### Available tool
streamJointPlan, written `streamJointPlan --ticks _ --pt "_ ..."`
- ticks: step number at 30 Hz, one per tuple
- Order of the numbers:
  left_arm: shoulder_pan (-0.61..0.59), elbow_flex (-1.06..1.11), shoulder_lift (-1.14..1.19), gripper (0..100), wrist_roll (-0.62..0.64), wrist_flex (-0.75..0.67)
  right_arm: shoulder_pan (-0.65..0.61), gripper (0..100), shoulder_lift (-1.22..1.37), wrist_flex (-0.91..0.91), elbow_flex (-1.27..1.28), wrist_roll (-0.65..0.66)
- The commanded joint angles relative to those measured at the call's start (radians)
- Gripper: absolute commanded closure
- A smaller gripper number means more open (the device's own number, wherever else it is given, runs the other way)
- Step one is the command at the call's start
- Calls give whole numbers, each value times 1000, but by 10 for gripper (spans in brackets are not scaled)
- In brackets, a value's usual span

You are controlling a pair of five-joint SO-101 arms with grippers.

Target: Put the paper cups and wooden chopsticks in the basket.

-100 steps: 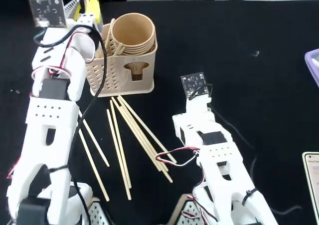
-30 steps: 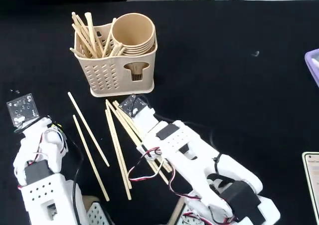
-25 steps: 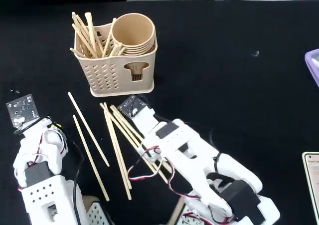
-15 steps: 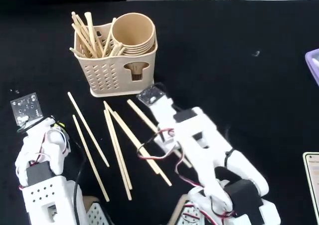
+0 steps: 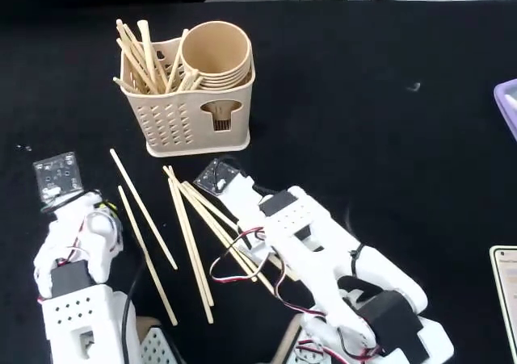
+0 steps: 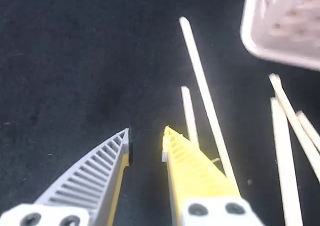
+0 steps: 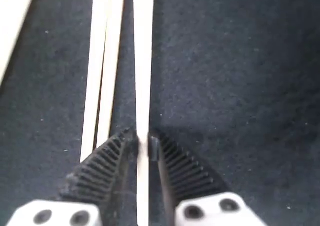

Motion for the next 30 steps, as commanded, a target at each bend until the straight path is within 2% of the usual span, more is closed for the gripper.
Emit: streamJointPlan --ticks 1,6,15,19,24,27,30 --pt "48 -4 -8 880 -25 -3 23 956 -4 6 -24 -9" --pt "50 -8 -8 880 -25 2 -40 799 -4 23 -30 -14" --pt "50 -7 -8 880 -25 3 -68 905 5 -107 -19 -11" --pt "50 -7 -8 880 -25 3 -71 891 5 -106 5 -11" --pt "50 -7 -8 880 -25 5 -71 817 5 -98 19 -12" --pt "50 -7 -8 880 -25 5 -71 855 5 -98 19 -12" --pt "50 -16 -9 880 -26 31 -66 941 5 -98 18 -11"
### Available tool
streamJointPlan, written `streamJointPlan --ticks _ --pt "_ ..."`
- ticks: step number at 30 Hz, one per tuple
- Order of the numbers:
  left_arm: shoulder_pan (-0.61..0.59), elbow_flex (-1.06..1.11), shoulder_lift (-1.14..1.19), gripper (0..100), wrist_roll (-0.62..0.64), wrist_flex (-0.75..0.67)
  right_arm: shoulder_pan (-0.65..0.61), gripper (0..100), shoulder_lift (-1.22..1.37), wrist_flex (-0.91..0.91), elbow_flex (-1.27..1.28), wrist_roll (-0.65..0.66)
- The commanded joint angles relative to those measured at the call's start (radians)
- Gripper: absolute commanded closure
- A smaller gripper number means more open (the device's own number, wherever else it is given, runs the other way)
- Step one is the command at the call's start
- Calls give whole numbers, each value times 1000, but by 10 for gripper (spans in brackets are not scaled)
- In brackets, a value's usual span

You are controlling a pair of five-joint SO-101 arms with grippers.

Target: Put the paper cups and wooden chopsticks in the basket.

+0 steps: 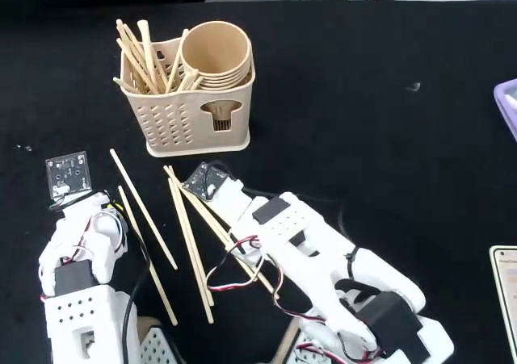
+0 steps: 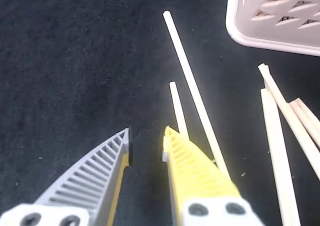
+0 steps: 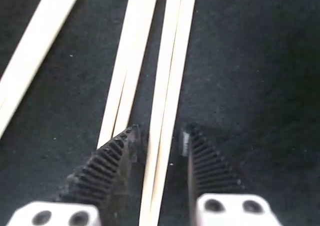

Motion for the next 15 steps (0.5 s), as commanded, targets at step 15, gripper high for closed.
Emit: streamJointPlan --ticks 15 --pt "8 -22 -9 880 -12 26 249 988 -297 310 -104 146"
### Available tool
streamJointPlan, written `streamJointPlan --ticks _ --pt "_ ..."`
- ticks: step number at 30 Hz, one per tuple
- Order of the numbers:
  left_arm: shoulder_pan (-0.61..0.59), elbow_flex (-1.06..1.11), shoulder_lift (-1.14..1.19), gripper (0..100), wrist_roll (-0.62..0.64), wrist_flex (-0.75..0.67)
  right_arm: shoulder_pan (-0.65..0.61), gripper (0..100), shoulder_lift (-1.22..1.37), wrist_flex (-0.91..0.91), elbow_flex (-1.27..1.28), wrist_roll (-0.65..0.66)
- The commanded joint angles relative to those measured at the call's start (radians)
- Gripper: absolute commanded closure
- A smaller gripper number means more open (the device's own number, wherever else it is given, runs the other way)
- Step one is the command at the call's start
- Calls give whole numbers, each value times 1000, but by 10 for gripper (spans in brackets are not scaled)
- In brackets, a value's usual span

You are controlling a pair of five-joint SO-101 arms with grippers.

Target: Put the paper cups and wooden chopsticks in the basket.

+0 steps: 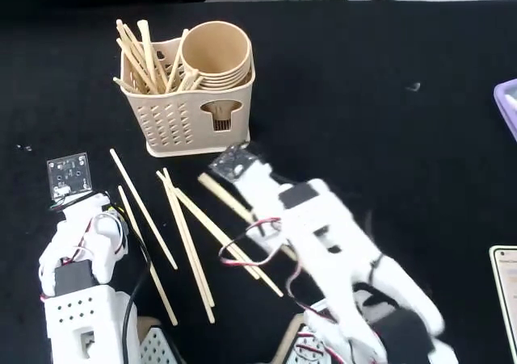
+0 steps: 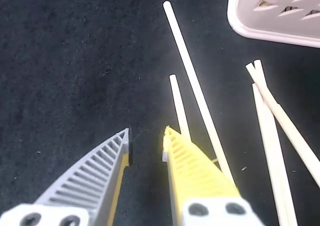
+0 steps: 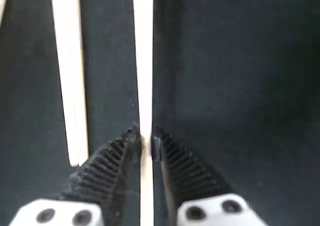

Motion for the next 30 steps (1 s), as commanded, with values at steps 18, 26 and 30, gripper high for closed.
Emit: streamJointPlan --ticks 18,26,30 --pt "8 -18 -9 880 -12 3 141 987 -220 -68 191 138" --pt "7 -18 -9 880 -12 3 124 984 70 -20 25 140" --pt "7 -18 -11 880 -12 3 124 910 137 -20 -7 141"
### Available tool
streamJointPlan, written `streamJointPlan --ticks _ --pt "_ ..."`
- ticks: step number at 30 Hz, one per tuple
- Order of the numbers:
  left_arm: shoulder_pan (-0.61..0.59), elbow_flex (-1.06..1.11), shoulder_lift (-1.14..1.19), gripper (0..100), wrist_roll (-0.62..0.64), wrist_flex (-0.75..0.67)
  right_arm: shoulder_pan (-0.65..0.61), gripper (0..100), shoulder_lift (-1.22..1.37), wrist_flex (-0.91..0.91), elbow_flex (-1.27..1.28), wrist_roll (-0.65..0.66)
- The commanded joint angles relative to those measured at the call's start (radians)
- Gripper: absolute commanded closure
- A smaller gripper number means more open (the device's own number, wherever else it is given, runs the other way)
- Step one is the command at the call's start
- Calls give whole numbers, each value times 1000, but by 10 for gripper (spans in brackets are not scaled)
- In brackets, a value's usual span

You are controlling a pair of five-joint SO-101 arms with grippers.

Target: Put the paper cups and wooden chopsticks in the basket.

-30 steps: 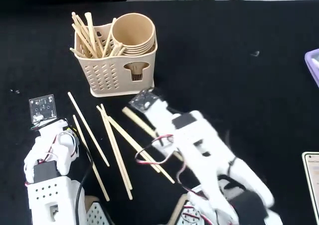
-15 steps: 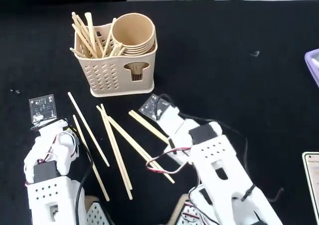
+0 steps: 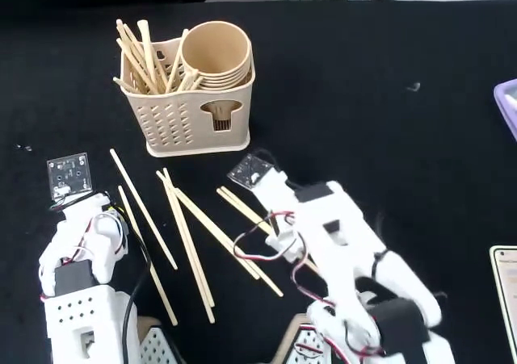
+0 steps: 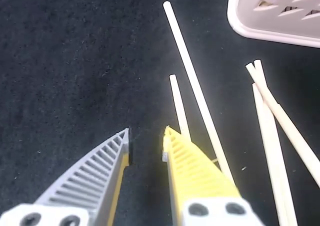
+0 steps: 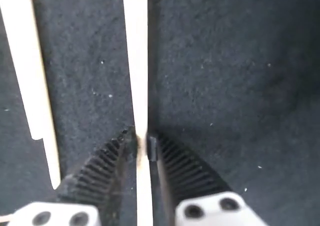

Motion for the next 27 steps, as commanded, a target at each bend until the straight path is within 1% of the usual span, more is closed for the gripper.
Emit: streamJointPlan --ticks 1,3,7,11,15,18,22,27 --pt "7 -18 -11 880 -12 3 3 892 61 9 -71 11" --pt "7 -18 -11 880 -12 3 3 889 70 -3 -70 11" --pt "7 -18 -11 880 -12 3 3 939 81 -41 -47 14" --pt "7 -19 -11 880 -12 3 3 991 74 -75 -15 58" --pt "7 -19 -11 880 -12 3 25 988 61 -64 -25 58" --pt "7 -19 -11 880 -14 2 37 988 -13 5 -59 60" --pt "7 -18 -11 880 -14 2 14 988 -165 150 -131 60" --pt "7 -15 -18 880 -14 2 5 988 -361 351 -320 60"
